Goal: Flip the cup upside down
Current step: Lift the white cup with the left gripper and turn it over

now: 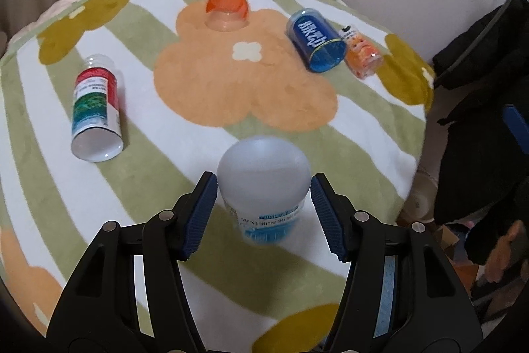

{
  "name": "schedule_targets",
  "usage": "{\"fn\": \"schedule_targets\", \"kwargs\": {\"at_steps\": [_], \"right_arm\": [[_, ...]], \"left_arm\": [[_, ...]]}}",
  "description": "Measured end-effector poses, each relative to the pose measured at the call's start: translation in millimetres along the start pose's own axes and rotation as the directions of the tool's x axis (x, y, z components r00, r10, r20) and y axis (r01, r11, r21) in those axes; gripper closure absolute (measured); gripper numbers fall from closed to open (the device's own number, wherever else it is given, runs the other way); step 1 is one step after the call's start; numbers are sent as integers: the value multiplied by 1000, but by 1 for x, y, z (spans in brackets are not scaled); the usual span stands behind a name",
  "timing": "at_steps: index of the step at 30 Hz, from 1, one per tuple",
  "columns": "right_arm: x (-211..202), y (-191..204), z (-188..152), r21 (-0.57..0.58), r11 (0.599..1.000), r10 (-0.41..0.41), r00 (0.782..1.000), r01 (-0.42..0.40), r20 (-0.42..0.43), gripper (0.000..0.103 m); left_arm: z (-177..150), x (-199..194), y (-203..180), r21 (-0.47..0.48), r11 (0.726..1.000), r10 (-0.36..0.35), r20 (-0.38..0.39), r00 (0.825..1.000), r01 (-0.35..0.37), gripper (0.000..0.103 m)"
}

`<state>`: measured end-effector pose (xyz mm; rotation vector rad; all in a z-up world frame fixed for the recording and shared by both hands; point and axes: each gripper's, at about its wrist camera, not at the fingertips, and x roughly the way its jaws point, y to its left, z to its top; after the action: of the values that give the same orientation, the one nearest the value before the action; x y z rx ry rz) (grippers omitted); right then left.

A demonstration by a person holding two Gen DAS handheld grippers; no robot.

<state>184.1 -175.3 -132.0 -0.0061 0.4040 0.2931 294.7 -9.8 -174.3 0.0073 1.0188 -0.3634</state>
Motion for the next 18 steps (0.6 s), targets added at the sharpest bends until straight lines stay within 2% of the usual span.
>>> {"fn": "schedule_targets", "kwargs": {"at_steps": [3, 6, 10, 13, 18], "right_arm": [[-3, 2, 1, -6, 1000, 2, 1000, -2, 6, 0], [-3, 2, 0, -4, 1000, 5, 1000, -5, 10, 0], [4, 1, -4, 17, 1000, 14, 1000, -14, -2, 0], [7, 1, -5, 13, 1000, 16, 1000, -16, -11, 0], [8, -3, -6, 7, 1000, -2, 1000, 2, -19, 0]], "left_arm": [[-1, -18, -3, 32, 999, 5, -14, 1000, -5, 47], [-3, -26, -5, 82, 996, 33, -76, 997, -27, 47], [-4, -3, 2, 67, 998, 31, -156, 987, -21, 47], [1, 18, 8, 29, 1000, 13, -150, 989, -9, 47], [10, 36, 5, 31, 999, 14, -150, 989, -9, 47]]}}
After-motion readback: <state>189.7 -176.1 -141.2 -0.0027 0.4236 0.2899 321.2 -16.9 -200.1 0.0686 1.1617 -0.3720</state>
